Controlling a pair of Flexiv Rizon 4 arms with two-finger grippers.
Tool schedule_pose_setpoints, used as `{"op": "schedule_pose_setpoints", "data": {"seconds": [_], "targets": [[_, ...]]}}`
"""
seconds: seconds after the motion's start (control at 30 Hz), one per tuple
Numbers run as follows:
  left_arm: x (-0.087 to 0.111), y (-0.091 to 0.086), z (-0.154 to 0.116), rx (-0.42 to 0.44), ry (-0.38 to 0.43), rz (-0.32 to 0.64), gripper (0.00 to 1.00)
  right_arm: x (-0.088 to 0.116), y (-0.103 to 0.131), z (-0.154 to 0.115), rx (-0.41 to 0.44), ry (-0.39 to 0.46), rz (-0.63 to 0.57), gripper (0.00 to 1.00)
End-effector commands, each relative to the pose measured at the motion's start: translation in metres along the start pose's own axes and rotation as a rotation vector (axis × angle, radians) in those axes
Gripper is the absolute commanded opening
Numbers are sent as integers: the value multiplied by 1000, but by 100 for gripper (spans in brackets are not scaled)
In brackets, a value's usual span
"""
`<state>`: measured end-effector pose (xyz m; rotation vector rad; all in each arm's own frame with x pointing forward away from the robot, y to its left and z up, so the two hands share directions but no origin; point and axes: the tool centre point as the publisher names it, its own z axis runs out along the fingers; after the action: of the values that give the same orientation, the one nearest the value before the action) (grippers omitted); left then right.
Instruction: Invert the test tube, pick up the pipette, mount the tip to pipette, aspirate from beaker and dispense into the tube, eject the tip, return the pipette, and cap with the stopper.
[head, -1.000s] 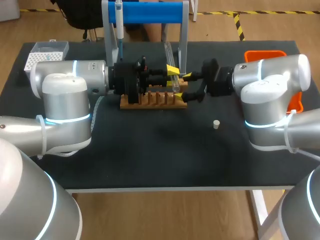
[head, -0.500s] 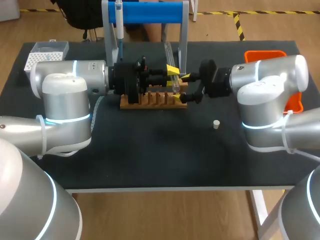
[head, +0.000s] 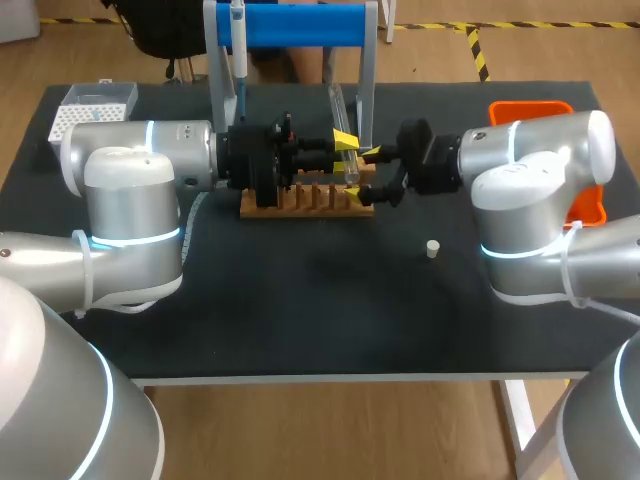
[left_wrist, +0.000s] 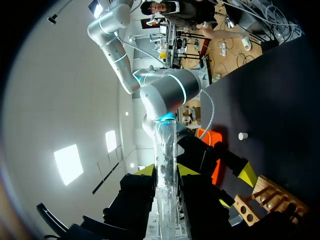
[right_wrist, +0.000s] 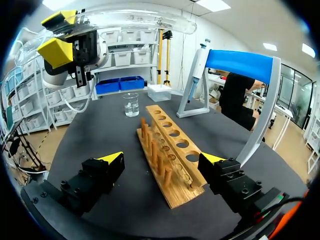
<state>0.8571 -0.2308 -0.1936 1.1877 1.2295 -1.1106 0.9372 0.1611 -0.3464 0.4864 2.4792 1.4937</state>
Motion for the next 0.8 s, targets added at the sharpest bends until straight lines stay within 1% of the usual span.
{"op": "schedule_pose_setpoints", "data": {"seconds": [0.03, 0.33, 0.4, 0.47, 0.5, 0.6, 0.67, 0.7, 0.73, 0.77, 0.8], "targets": [[0, -1, 0, -3, -2, 3, 0, 1, -1, 1, -3, -5, 0, 100], [0, -1, 0, -3, -2, 3, 0, 1, -1, 1, -3, -5, 0, 100], [1, 3, -3, 22, -18, -28, 0, 1, -1, 1, -3, -5, 0, 100], [0, 7, -5, 43, -17, -96, 0, 1, -1, 1, -3, -5, 0, 100], [-2, 9, -7, 69, -25, -126, 0, 1, -1, 1, -3, -5, 0, 100], [-8, 15, -9, 93, -29, -235, 0, 1, -1, 1, -3, -5, 0, 100], [-13, 21, -9, 83, -11, -336, 0, 1, -1, 1, -3, -5, 0, 100], [-15, 23, -9, 65, -6, -390, 0, 1, -1, 1, -3, -5, 0, 100], [-16, 27, -9, 73, -11, -441, 0, 1, -1, 1, -3, -5, 0, 100], [-17, 31, -9, 46, -10, -519, 0, 1, -1, 1, -3, -5, 0, 100], [-17, 34, -8, 42, -8, -562, 0, 1, -1, 1, -3, -5, 0, 100]]}}
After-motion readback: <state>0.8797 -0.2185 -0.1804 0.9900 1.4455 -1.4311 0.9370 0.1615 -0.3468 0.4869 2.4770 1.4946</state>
